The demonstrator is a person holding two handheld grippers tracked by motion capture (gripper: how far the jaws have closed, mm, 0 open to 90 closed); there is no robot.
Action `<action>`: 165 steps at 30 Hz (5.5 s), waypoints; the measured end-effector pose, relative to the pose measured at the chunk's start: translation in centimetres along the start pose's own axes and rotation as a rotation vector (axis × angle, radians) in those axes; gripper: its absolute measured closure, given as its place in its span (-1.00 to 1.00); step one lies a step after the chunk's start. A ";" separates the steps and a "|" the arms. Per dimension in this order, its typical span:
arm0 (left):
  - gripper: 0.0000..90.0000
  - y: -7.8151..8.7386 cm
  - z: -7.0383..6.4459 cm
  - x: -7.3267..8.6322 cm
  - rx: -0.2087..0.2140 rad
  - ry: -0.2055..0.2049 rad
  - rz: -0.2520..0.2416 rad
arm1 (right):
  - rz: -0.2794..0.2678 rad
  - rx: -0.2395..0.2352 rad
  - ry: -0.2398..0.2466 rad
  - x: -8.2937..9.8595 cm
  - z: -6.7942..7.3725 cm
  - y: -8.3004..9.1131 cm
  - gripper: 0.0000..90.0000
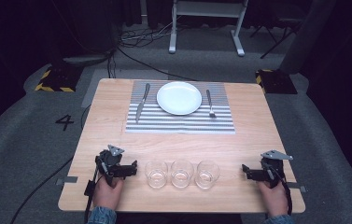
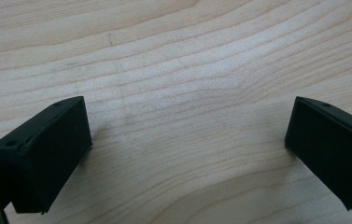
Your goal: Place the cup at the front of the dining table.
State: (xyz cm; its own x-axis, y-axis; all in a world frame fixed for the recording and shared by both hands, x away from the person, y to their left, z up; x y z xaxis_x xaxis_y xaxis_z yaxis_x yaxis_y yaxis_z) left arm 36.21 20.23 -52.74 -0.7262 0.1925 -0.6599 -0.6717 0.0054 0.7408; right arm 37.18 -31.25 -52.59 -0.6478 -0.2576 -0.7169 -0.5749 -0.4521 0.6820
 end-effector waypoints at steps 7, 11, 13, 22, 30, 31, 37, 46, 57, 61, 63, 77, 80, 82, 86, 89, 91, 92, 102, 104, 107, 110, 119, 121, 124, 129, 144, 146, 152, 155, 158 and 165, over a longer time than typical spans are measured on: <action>-0.99 0.0 0.0 0.0 0.002 -0.001 0.002 | 0.002 0.008 0.002 0.0 0.0 -0.1 -0.97; -0.99 0.0 0.0 0.0 0.003 0.000 0.002 | 0.001 0.008 0.001 -0.1 0.0 -0.1 -0.97; -0.99 0.0 0.0 0.0 0.003 0.000 0.002 | 0.001 0.011 0.000 -0.1 0.0 -0.1 -0.97; -0.99 0.0 0.0 0.0 0.003 0.000 0.002 | -0.002 0.019 -0.009 -0.1 0.0 -0.1 -0.97; -0.99 0.0 0.0 0.0 0.003 -0.001 0.003 | -0.005 0.024 -0.024 -0.1 0.1 -0.1 -0.97; -0.99 0.0 0.0 0.0 0.002 0.000 0.003 | -0.005 0.027 -0.026 -0.1 0.2 -0.1 -0.97; -0.99 0.0 0.0 0.0 0.002 0.000 0.003 | -0.031 0.041 -0.054 0.1 0.0 0.4 -0.85; -0.99 0.0 0.0 0.0 0.002 0.000 0.003 | -0.143 0.071 -0.040 -0.4 1.6 3.1 -0.85; -0.99 0.0 0.0 0.0 0.002 0.001 0.003 | -0.295 0.079 0.007 -1.4 4.2 6.1 -0.84; -0.99 0.0 0.0 0.0 0.002 0.000 0.003 | -0.332 0.074 0.032 -1.8 5.3 6.7 -0.83; -0.99 0.0 0.0 0.0 0.002 0.001 0.003 | -0.337 0.068 0.040 -1.9 5.8 6.9 -0.83; -0.99 0.0 0.0 0.0 0.001 0.001 0.002 | -0.392 0.000 0.143 -3.1 10.2 7.4 -0.83; -0.99 0.0 0.0 0.0 0.001 0.001 0.002 | -0.394 -0.025 0.148 -3.2 10.8 7.3 -0.83; -0.99 0.0 0.0 0.0 -0.006 -0.001 0.000 | -0.392 -0.060 0.144 -3.5 11.7 7.2 -0.83; -0.99 0.1 -0.1 0.0 -0.004 0.000 0.004 | -0.390 -0.089 0.162 -3.8 12.9 6.9 -0.83; -0.99 0.1 -0.1 0.0 -0.005 0.001 0.004 | -0.384 -0.107 0.187 -4.0 13.7 6.7 -0.83; -0.99 0.1 -0.1 0.0 -0.004 0.000 0.004 | -0.383 -0.121 0.196 -4.1 14.4 6.6 -0.83; -0.99 0.1 -0.1 0.0 -0.004 0.000 0.004 | -0.380 -0.129 0.194 -4.2 14.7 6.5 -0.84; -0.99 0.1 -0.1 0.0 -0.004 0.000 0.004 | -0.329 -0.196 0.232 -4.3 17.3 4.9 -0.93; -0.99 0.1 -0.1 0.0 -0.004 -0.001 0.004 | -0.321 -0.198 0.238 -4.3 17.5 4.7 -0.93; -0.99 0.1 -0.1 0.0 -0.004 -0.001 0.004 | -0.299 -0.208 0.237 -4.2 17.9 4.2 -0.93; -0.99 0.1 -0.1 0.0 -0.004 0.000 0.004 | -0.271 -0.200 0.226 -4.0 17.9 3.5 -0.94; -0.99 0.1 -0.1 0.0 0.000 0.001 0.000 | -0.197 -0.212 0.187 -3.4 17.9 1.3 -0.94; -0.99 0.1 -0.1 0.0 0.000 0.000 0.000 | -0.177 -0.219 0.177 -3.2 17.9 0.8 -0.93; -0.99 0.0 -0.1 0.0 0.000 0.001 0.000 | -0.151 -0.225 0.169 -3.1 17.9 0.0 -0.93; -0.99 0.0 -0.2 0.0 0.001 0.001 0.000 | -0.103 -0.227 0.176 -2.7 17.8 -1.1 -0.72; -0.99 0.0 -0.1 0.0 -0.002 0.000 0.001 | -0.091 -0.211 0.183 -3.7 17.2 -0.2 -0.56; -0.99 0.0 -0.1 0.0 -0.002 0.000 0.001 | -0.091 -0.208 0.184 -3.8 17.0 0.0 -0.56; -0.99 0.0 -0.2 0.0 0.001 0.001 0.000 | -0.106 -0.213 0.172 -5.4 16.1 0.8 -0.56; -0.99 0.1 -0.1 0.0 -0.002 0.000 0.001 | -0.104 -0.224 0.165 -6.3 15.8 1.1 -0.56; -0.99 0.0 -0.1 0.0 -0.002 0.000 0.000 | -0.108 -0.233 0.144 -6.9 15.6 1.1 -0.56; -0.99 0.0 -0.1 0.0 -0.002 0.000 0.001 | -0.133 -0.208 0.132 -8.4 15.1 1.1 -0.56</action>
State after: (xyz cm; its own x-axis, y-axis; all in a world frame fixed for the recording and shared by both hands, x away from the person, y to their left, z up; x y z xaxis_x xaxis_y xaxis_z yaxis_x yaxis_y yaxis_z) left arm 36.14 20.09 -52.73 -0.7266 0.1927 -0.6595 -0.6716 0.0033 0.7409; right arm 34.43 -16.65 -43.65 -0.4947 -0.2874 -0.8202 -0.5271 -0.6512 0.5461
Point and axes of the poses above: each handheld gripper's, and its own axes: y roughly backward along the jaws, x roughly out of its underside, z roughly to its left, the point moved 3 cm from there along -y, roughly forward along the jaws, and after that the axes turned 12 degrees about -x, right-handed, at the moved point
